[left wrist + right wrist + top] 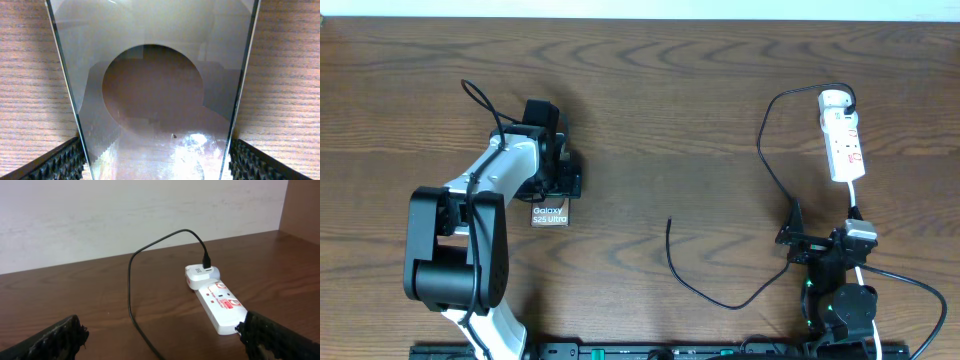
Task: Plug charger to phone and switch on socket
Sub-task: 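Close the left gripper on the phone's long edges and grip it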
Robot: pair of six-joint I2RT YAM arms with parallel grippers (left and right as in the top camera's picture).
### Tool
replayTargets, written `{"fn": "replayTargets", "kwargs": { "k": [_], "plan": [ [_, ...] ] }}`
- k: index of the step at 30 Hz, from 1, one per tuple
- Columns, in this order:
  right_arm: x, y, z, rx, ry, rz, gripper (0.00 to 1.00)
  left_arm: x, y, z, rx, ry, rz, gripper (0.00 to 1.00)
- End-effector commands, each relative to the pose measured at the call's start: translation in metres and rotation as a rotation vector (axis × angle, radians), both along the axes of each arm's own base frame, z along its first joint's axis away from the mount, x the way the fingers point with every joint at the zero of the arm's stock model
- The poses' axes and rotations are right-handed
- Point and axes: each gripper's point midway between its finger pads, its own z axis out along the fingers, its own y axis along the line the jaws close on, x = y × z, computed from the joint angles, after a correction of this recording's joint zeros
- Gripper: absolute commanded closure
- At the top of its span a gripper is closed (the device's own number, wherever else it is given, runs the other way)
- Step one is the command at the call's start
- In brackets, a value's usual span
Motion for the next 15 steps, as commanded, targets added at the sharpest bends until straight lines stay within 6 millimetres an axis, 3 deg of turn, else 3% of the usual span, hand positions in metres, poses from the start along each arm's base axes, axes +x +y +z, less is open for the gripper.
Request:
{"fn": "replayTargets", "kwargs": {
  "k": [1,15],
  "plan": [
    [-0.0006,-0.0032,-0.0004,-0.015,0.002,-0.016,0.01,-0.0079,0.0033,-0.0072,0.017,0.028,-0.01,0.11],
    [-0.0006,-0.0032,-0.0004,-0.015,0.002,-0.016,0.01,-0.0118,0.0035,-0.0075,0.018,0.044,-0.01,0.11]
  ]
}}
